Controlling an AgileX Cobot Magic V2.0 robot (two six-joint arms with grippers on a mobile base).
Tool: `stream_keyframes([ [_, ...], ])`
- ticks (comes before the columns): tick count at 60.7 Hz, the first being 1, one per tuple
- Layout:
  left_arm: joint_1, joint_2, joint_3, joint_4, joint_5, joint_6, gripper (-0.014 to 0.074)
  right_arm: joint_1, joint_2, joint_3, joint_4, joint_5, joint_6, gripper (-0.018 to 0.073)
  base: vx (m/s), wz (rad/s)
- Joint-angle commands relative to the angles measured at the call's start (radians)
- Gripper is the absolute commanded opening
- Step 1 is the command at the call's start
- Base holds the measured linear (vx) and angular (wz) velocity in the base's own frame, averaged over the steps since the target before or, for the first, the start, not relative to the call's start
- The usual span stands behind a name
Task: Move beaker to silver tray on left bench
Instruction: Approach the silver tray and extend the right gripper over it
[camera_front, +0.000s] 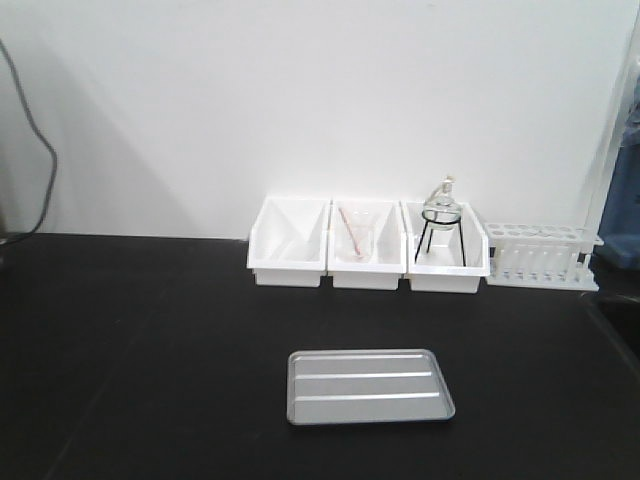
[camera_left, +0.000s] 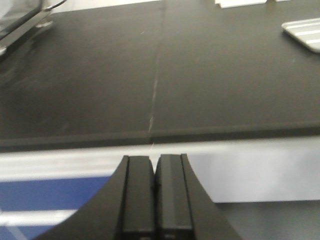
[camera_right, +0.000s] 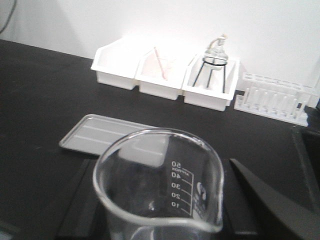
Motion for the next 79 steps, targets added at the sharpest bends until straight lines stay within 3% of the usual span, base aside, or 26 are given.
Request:
stream_keyframes([
  [1,-0.006,-0.007,0.02,-0.003,-0.075,-0.002,0.0001,-0.003,0.005,-0.03,-0.033,-0.056,0.0,-0.0011,0.36,-0.23],
  [35,-0.006,-0.007,0.02,-0.003,-0.075,-0.002,0.0001,-0.003,0.005,-0.03,-0.033,-0.056,0.0,-0.0011,0.26,-0.15],
  [79,-0.006,-0.007,0.02,-0.003,-0.075,-0.002,0.0001,-0.003,0.005,-0.03,-0.032,-0.057,0.0,-0.0011,0.03,0.0],
])
